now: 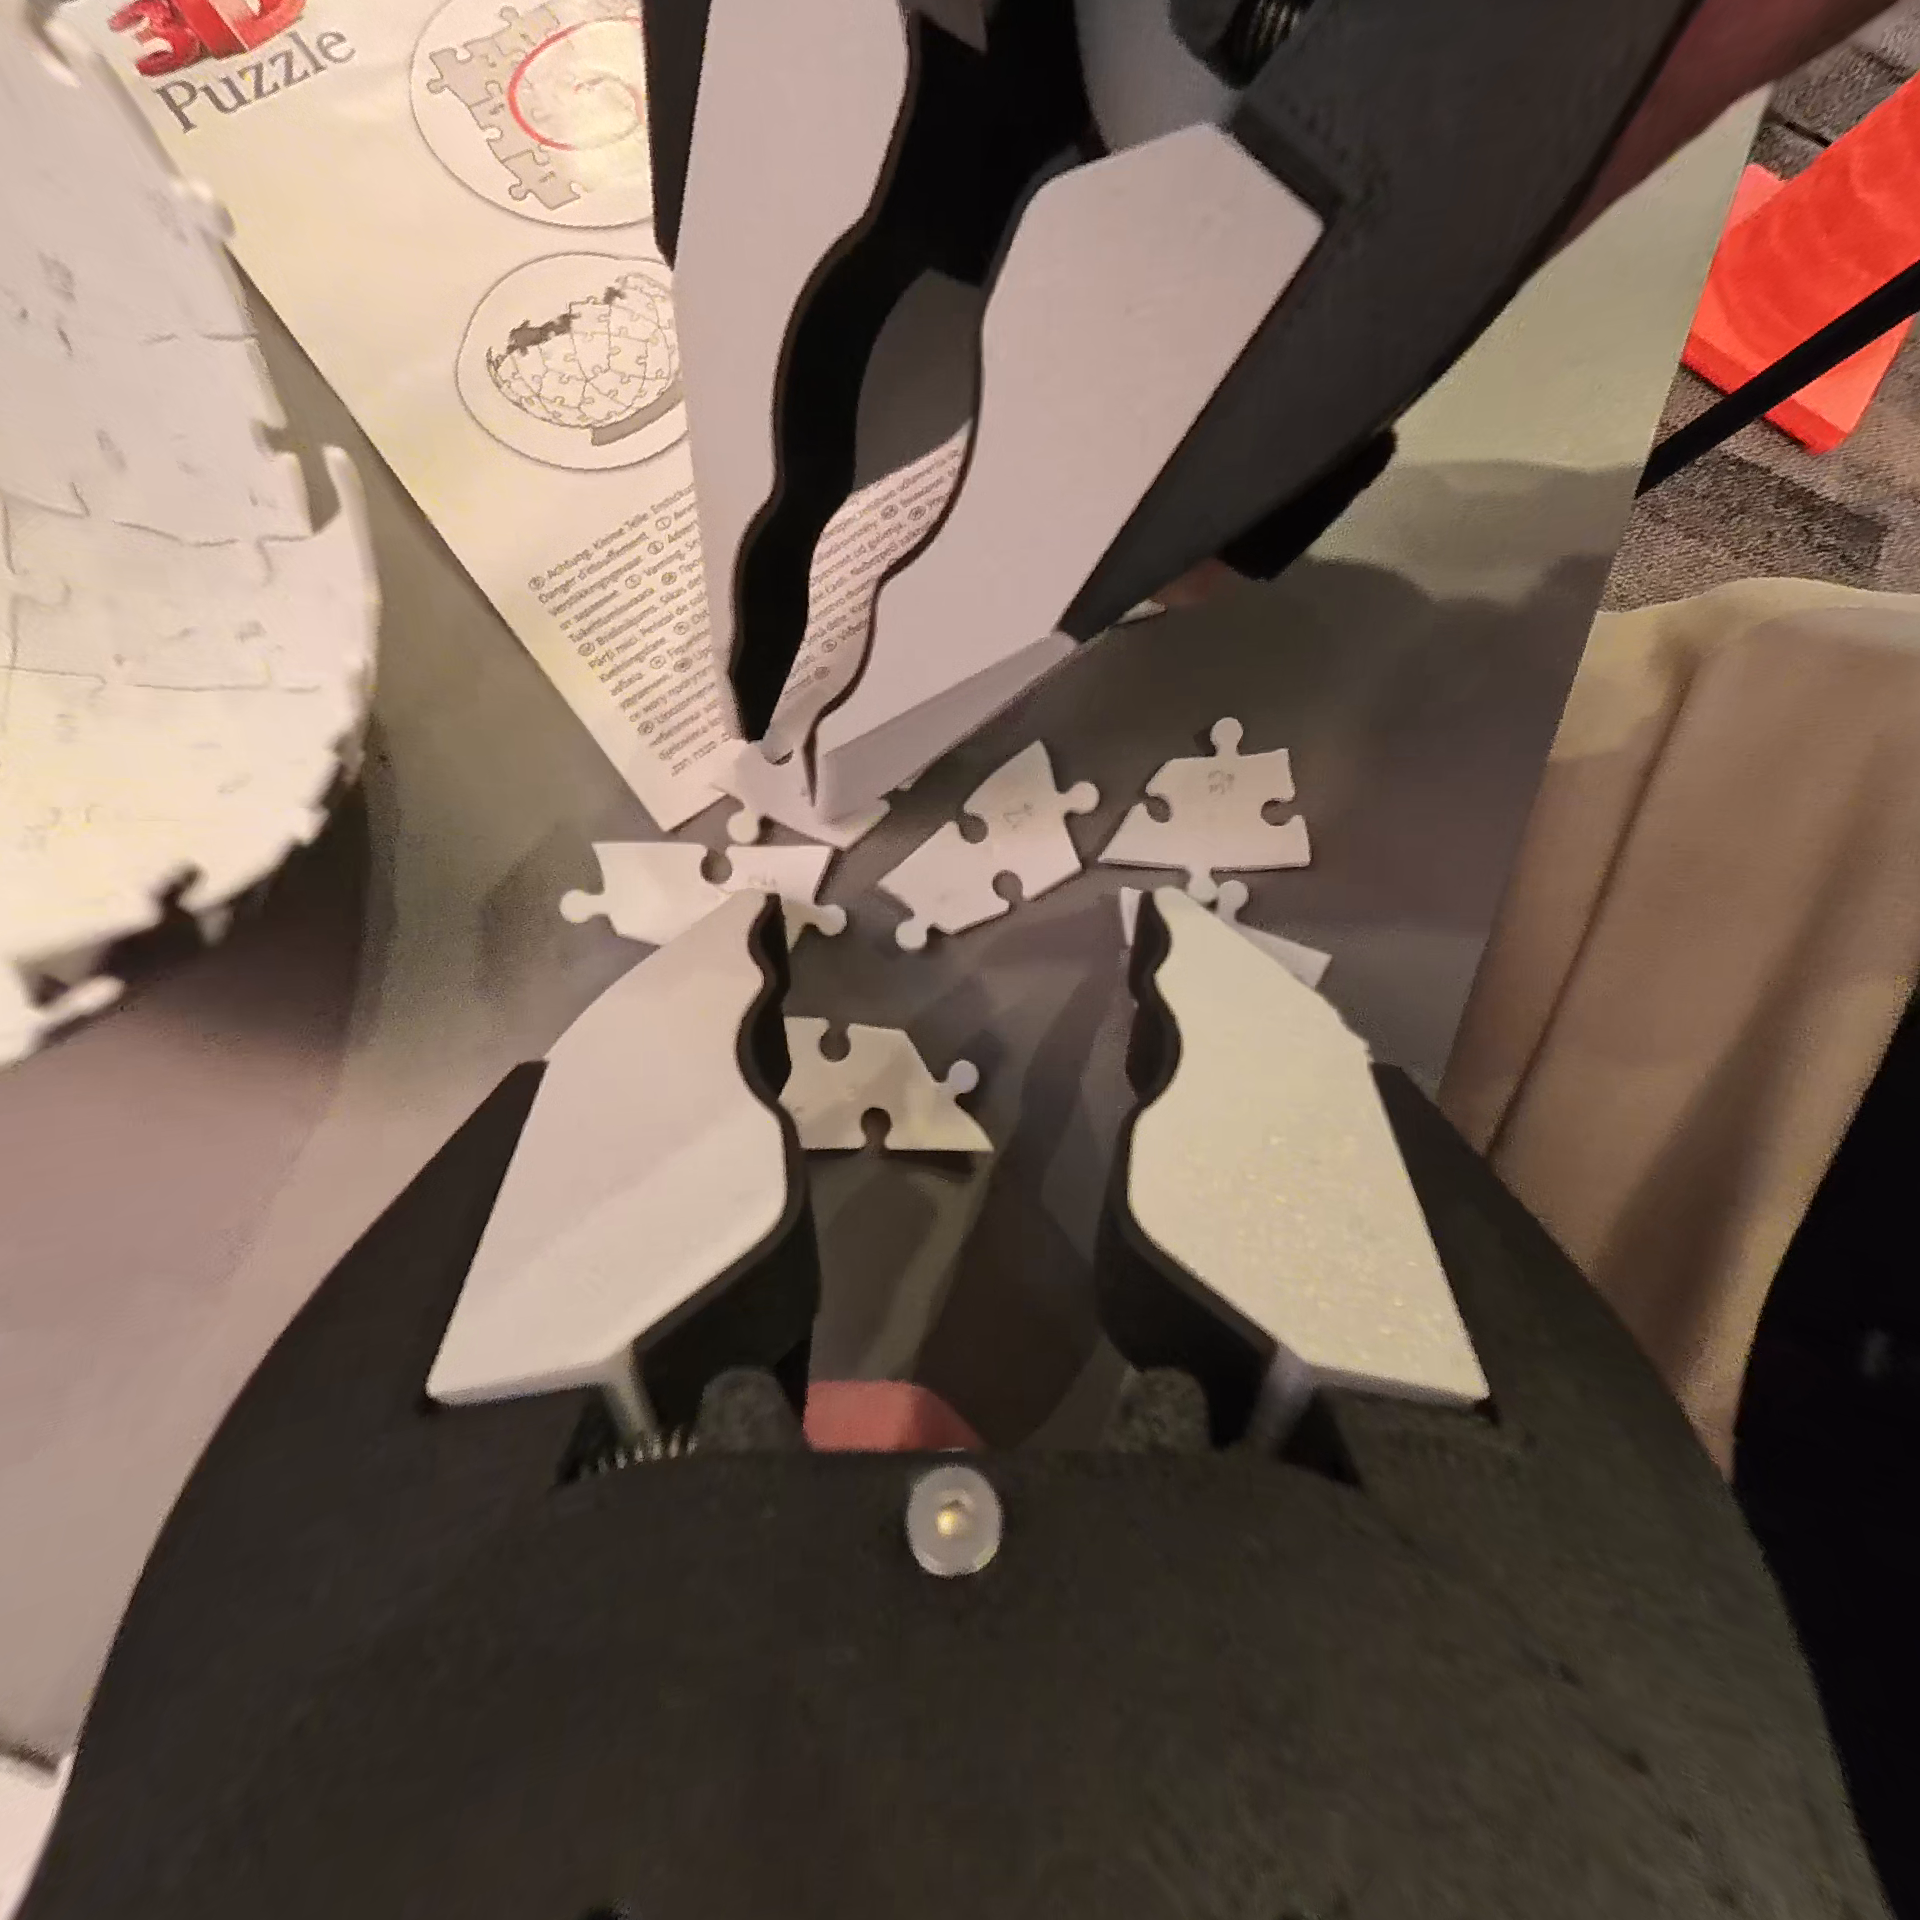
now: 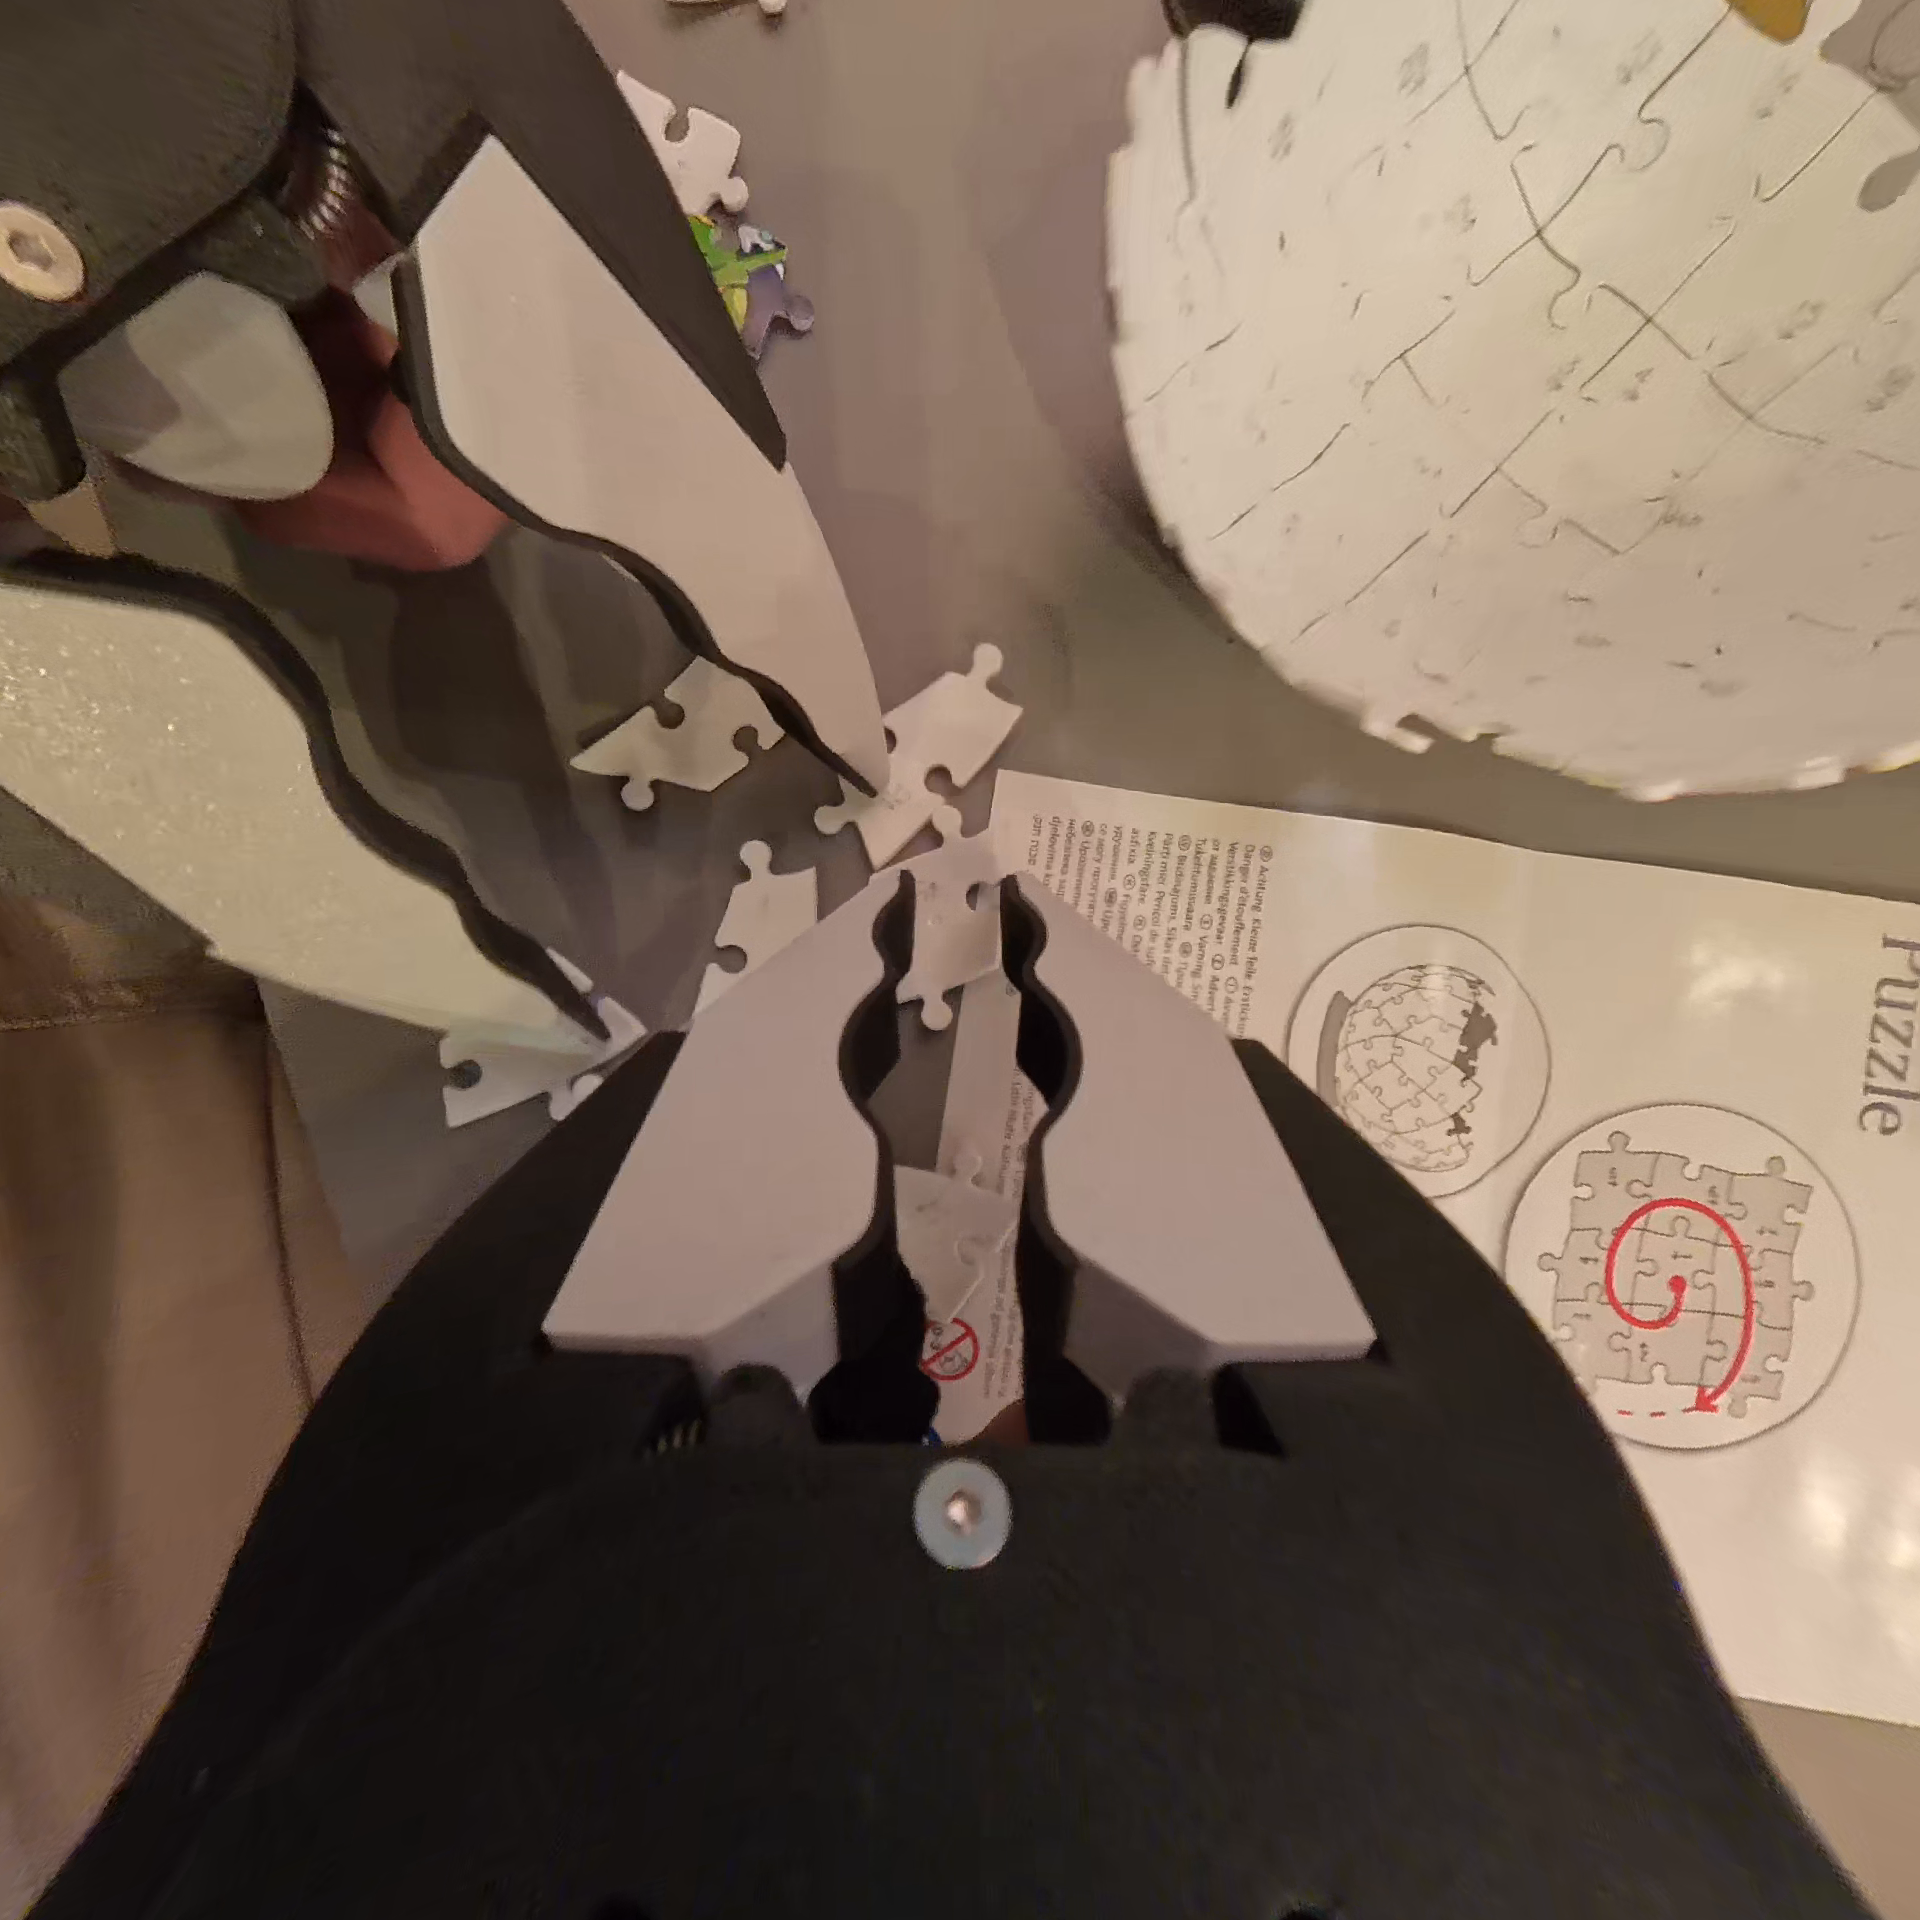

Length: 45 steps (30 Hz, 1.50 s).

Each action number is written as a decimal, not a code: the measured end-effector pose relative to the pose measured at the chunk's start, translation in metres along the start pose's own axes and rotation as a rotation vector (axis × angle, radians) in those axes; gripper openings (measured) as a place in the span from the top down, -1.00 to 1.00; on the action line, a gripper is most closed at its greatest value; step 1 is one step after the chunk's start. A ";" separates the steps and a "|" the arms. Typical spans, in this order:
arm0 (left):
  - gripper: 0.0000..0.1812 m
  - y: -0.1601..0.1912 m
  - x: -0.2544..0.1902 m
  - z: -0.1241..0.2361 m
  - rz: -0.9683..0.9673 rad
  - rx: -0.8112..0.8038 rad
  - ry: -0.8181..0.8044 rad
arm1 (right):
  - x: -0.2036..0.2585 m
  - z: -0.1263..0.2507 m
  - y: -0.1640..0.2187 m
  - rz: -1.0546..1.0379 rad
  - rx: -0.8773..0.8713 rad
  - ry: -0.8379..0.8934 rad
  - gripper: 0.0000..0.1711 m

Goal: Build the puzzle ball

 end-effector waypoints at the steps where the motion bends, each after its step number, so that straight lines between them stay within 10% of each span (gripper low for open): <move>1: 0.31 0.000 0.001 0.000 0.007 -0.002 0.007 | -0.001 0.000 0.000 0.000 0.002 -0.011 0.83; 33: 0.35 -0.003 -0.014 -0.003 -0.248 0.079 0.091 | 0.002 0.008 0.012 0.024 0.014 -0.090 0.86; 45: 0.15 -0.029 -0.011 -0.004 0.063 -0.102 0.118 | 0.001 0.018 0.027 -0.003 0.025 -0.127 0.88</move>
Point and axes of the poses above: each gripper's, where its closed fingertips meet, z back along the fingers, y out of its underside, x = y × z across the jaws, the point moved 9 cm from there along z, back along the fingers, and after that the axes turned 2 degrees about -z, right-handed, at the moved point
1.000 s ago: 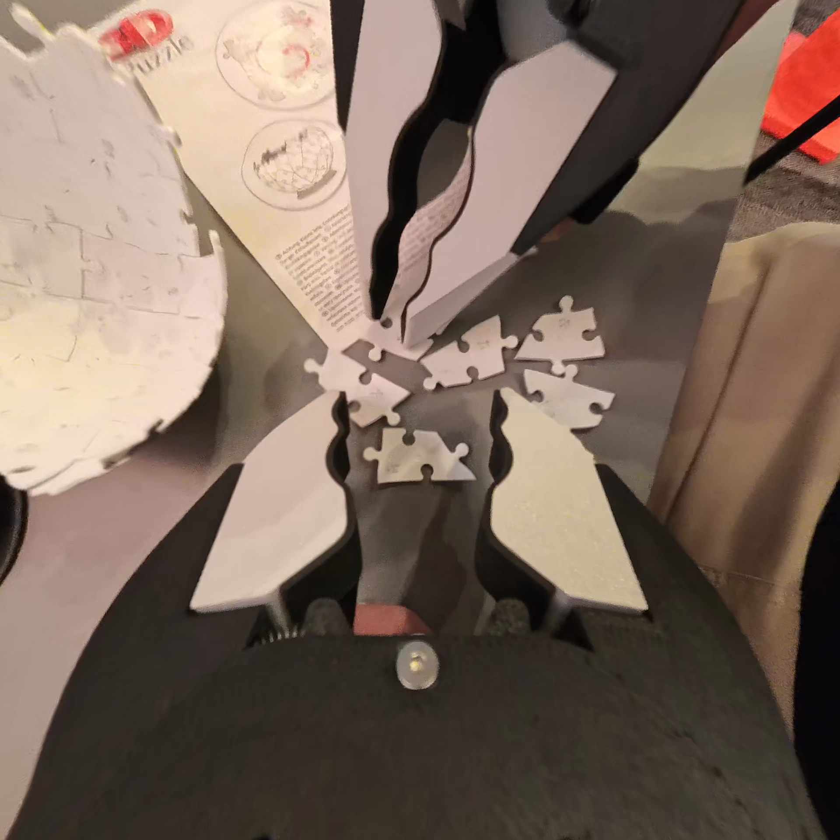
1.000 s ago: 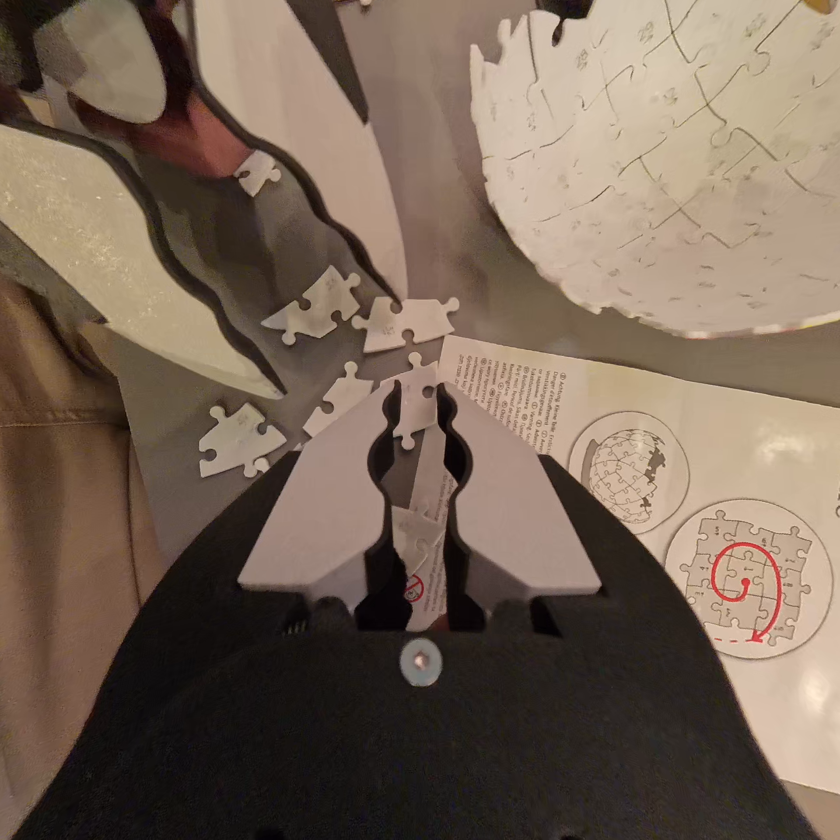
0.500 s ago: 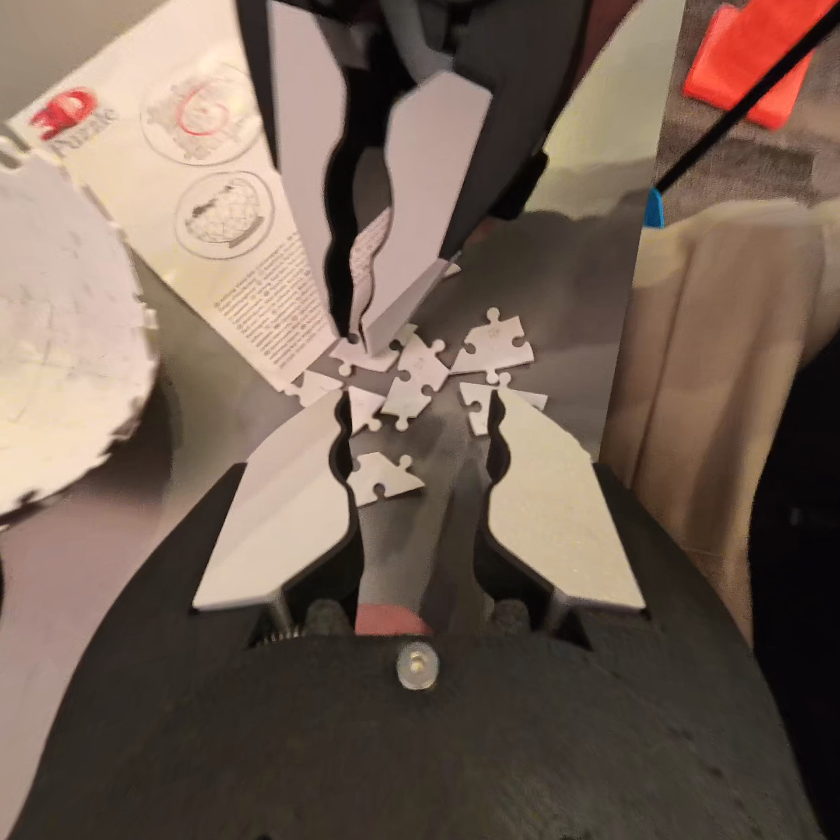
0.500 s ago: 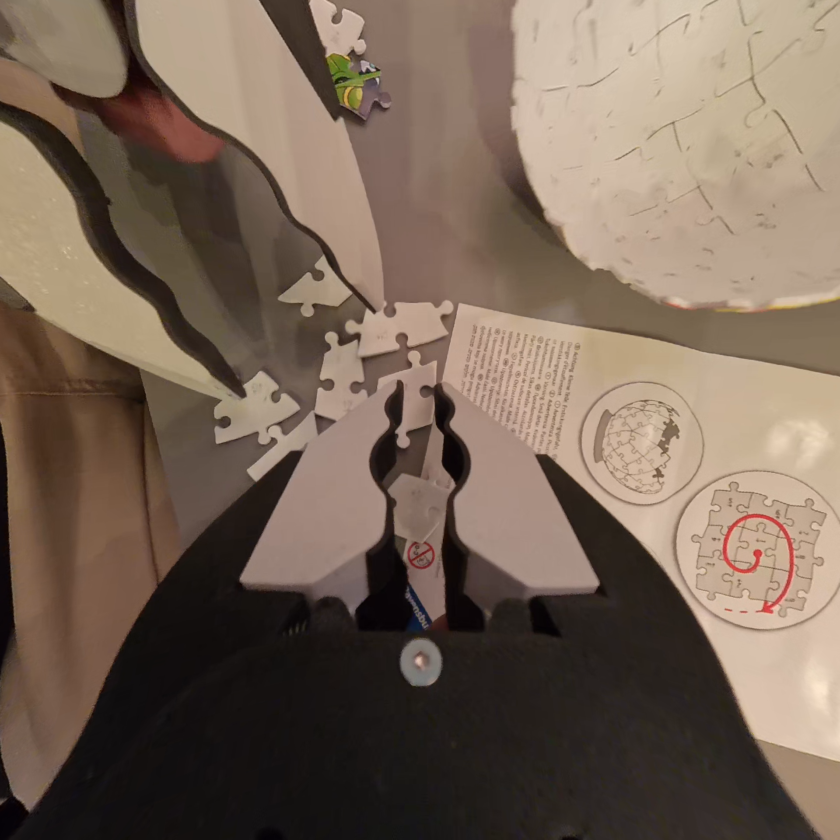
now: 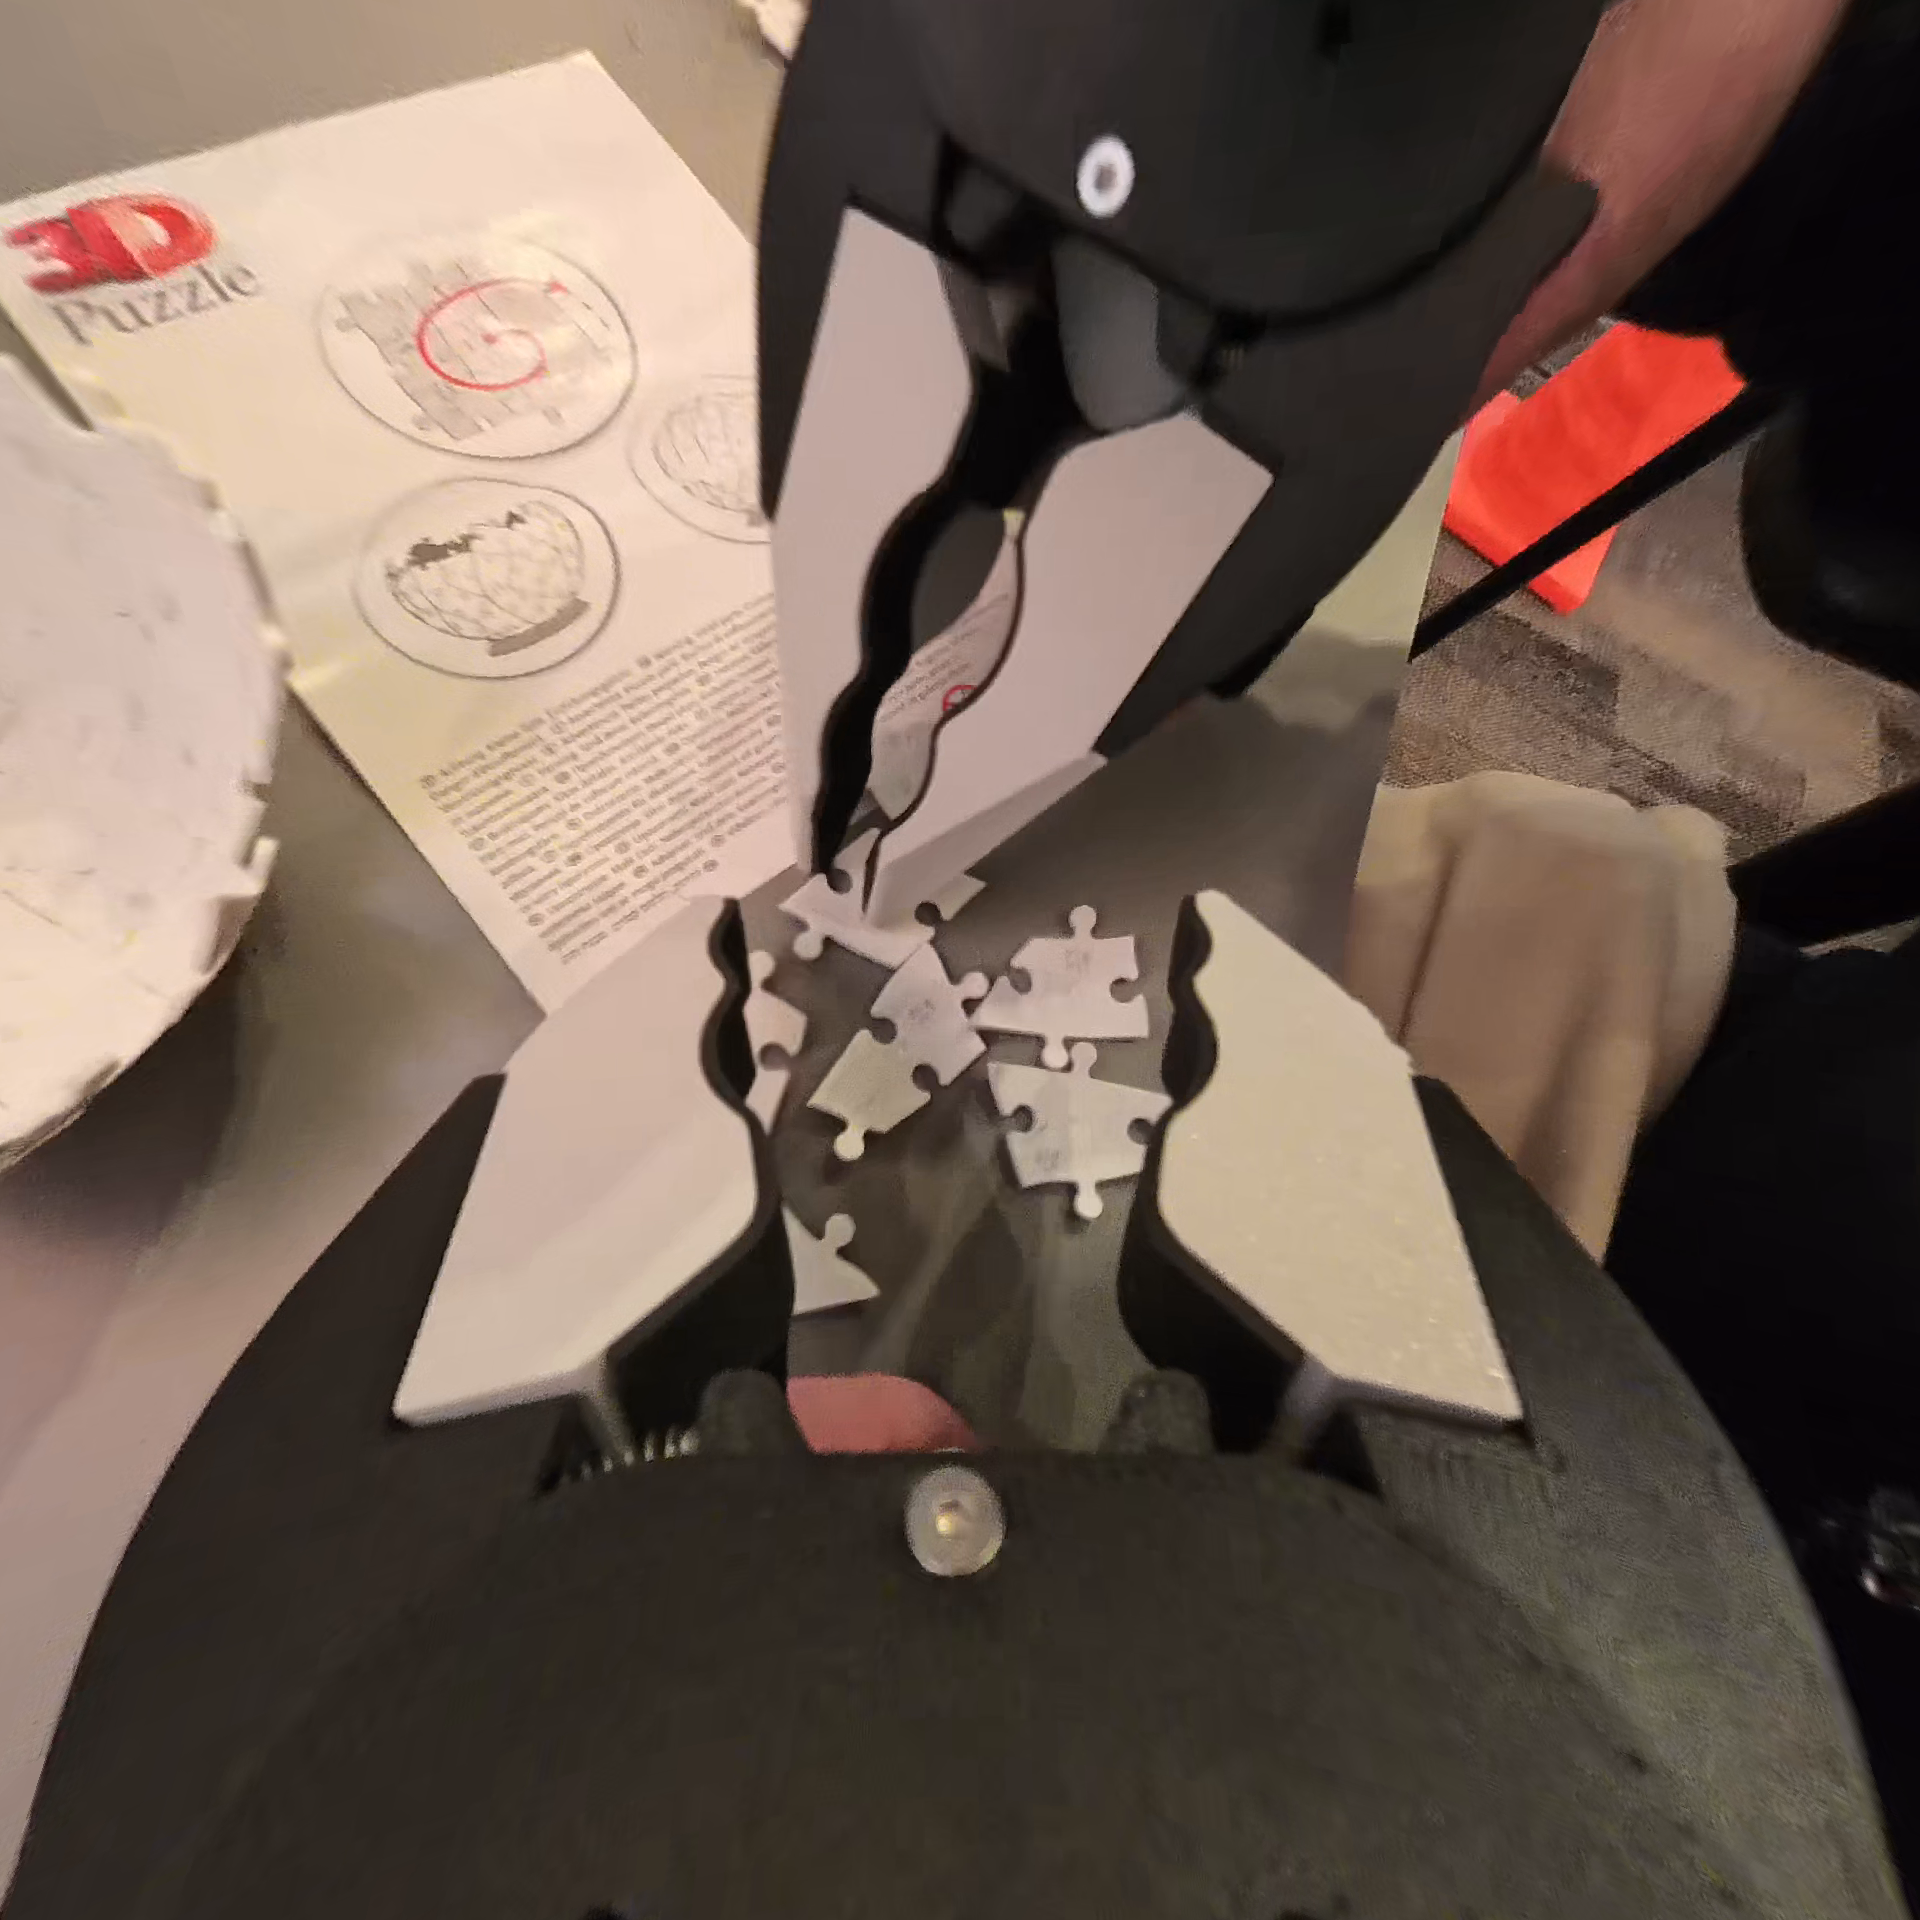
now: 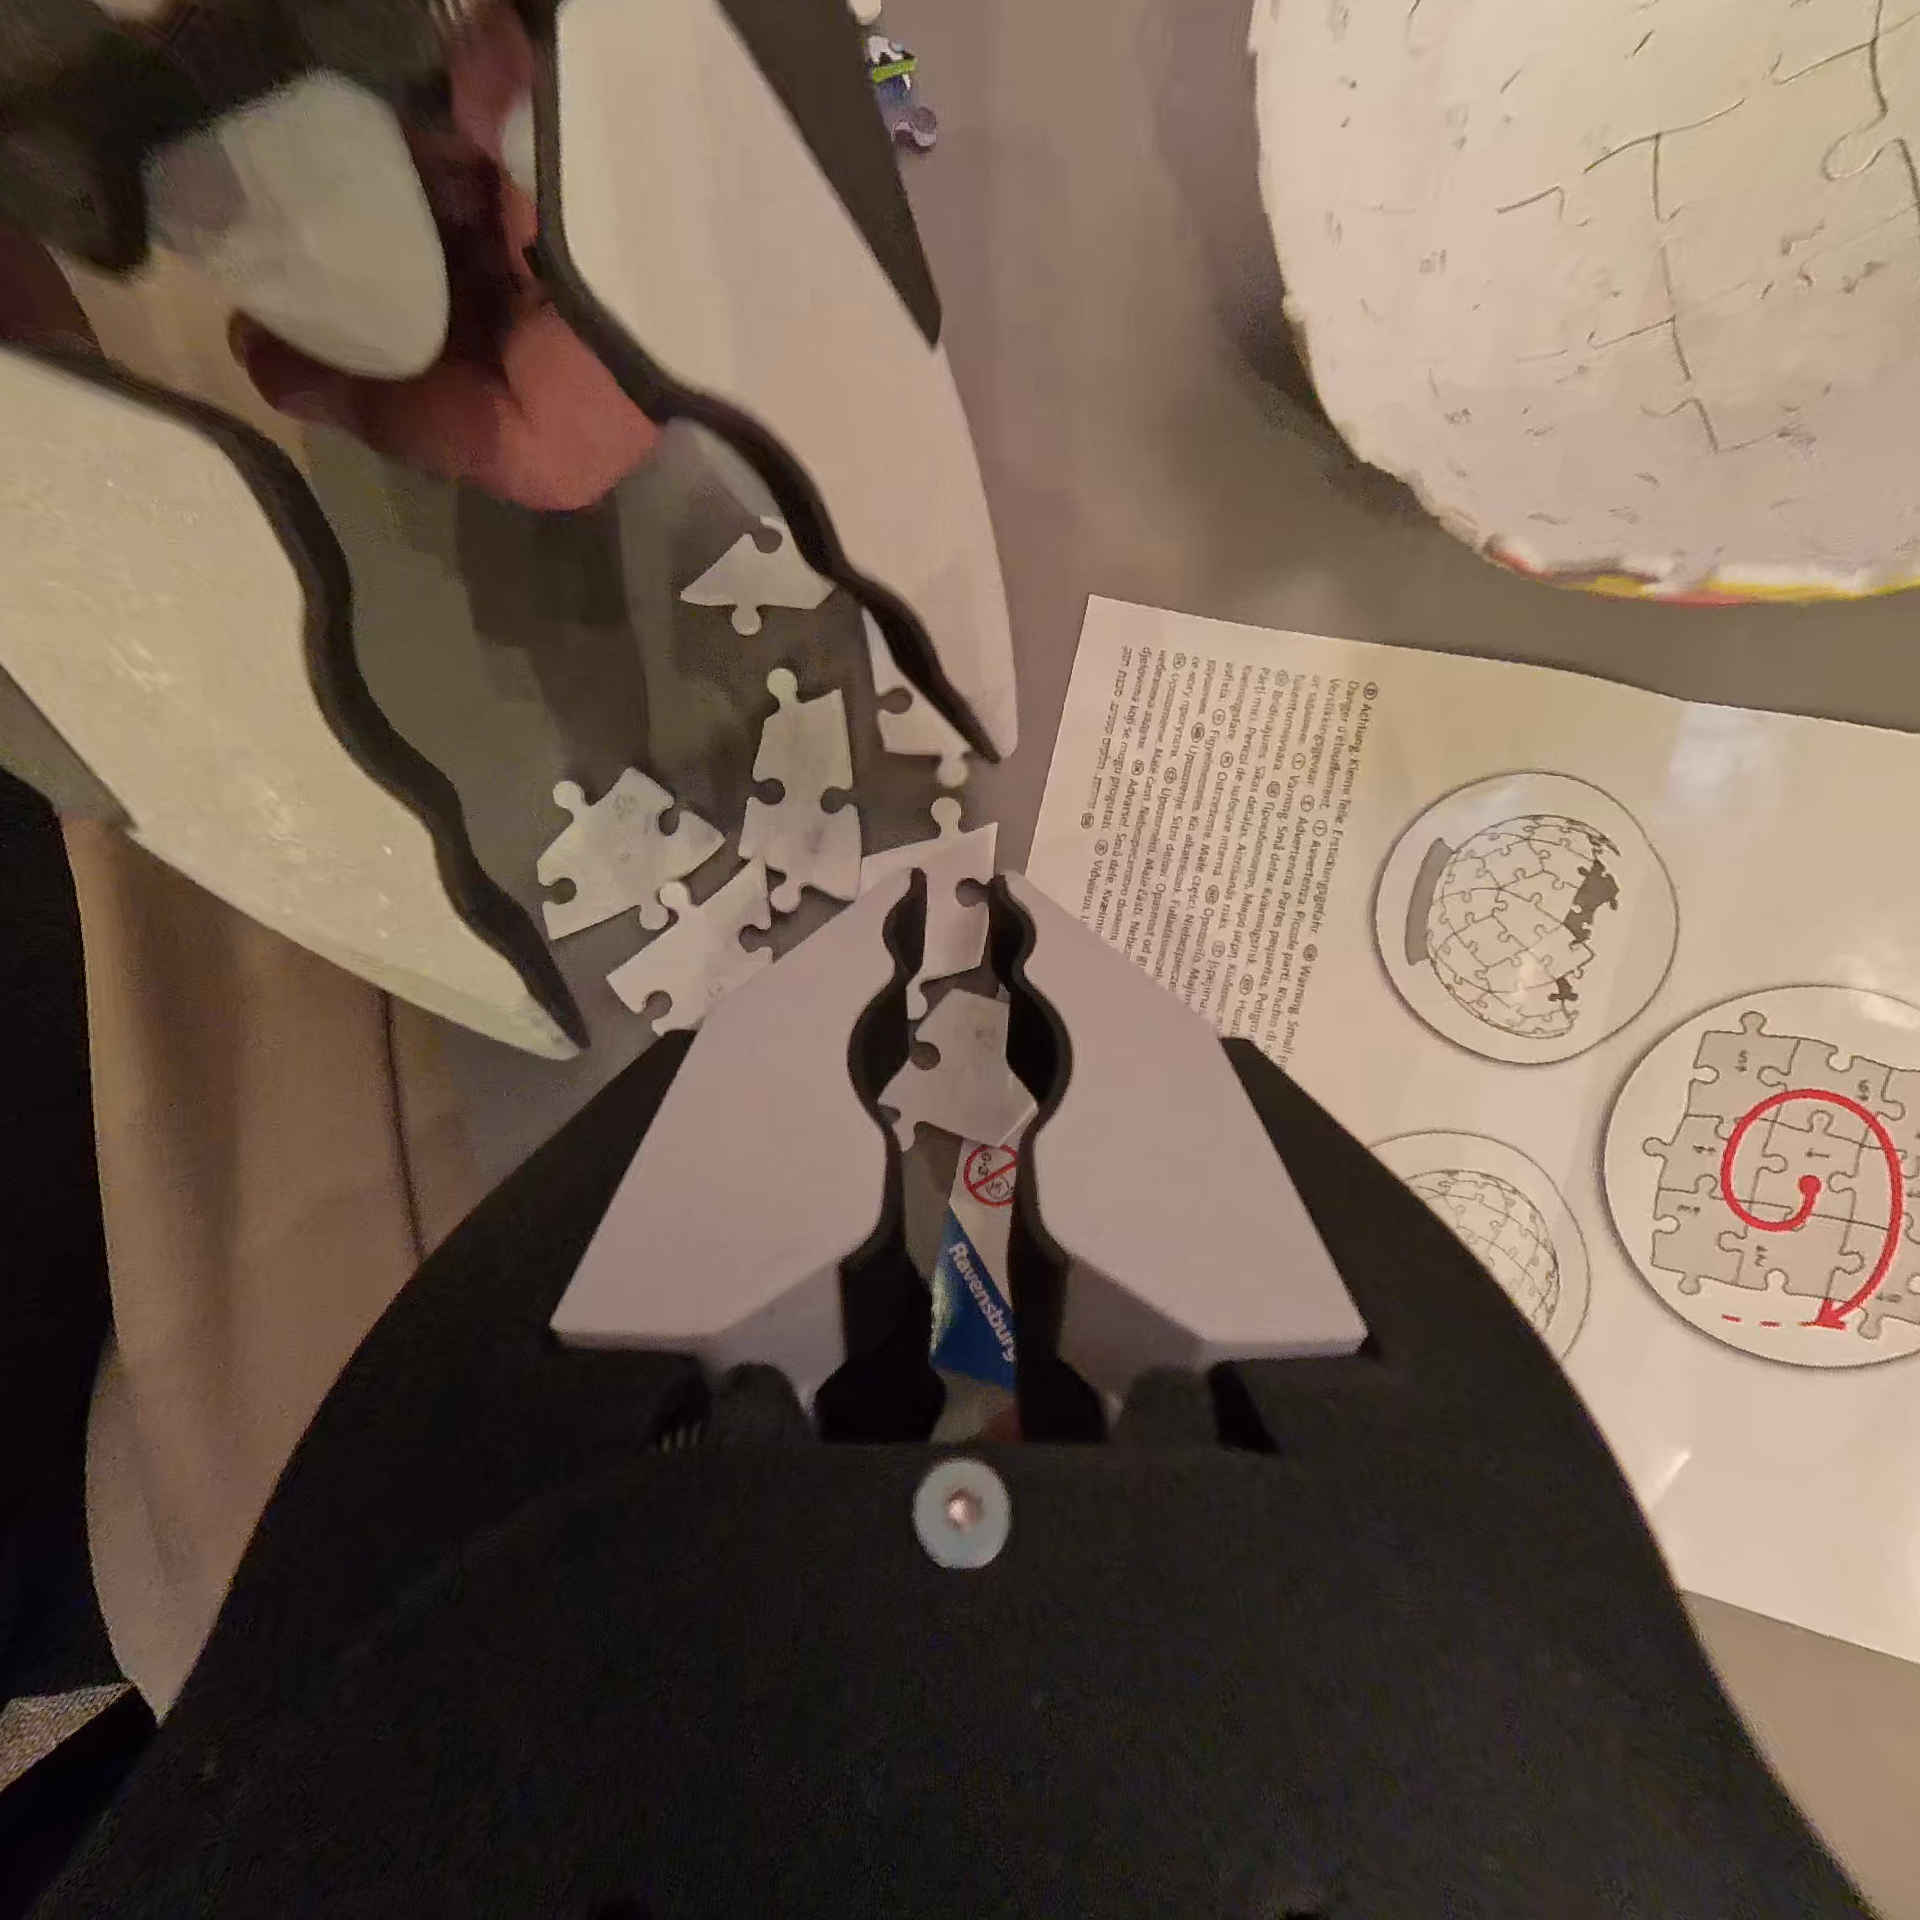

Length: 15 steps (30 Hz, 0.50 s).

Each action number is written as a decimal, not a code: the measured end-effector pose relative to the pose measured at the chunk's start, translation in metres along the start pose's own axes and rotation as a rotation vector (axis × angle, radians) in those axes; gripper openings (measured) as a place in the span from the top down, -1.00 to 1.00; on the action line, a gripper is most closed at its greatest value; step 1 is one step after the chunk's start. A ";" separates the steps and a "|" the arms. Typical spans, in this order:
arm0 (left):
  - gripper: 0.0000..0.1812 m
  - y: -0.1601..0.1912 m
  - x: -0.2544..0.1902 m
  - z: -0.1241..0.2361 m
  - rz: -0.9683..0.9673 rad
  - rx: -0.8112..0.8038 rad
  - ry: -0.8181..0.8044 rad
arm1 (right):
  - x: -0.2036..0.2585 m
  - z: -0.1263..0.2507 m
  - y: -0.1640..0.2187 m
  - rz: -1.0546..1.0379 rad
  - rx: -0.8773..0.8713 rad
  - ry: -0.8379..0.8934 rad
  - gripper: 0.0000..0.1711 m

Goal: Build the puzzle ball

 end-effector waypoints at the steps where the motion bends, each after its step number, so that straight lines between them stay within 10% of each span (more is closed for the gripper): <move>1: 0.18 0.001 0.002 0.004 -0.006 0.016 -0.007 | 0.000 0.000 0.000 0.002 0.000 0.002 0.88; 15: 0.21 0.021 -0.002 -0.001 -0.113 0.172 -0.097 | 0.004 -0.007 -0.009 0.053 -0.030 0.035 0.93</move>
Point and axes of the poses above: each gripper's, where its closed fingertips meet, z back along the fingers, y out of its underside, x = y × z across the jaws, the point moved 9 cm from there along z, back along the fingers, and after that the axes turned 2 degrees about -z, right-handed, at the moved point
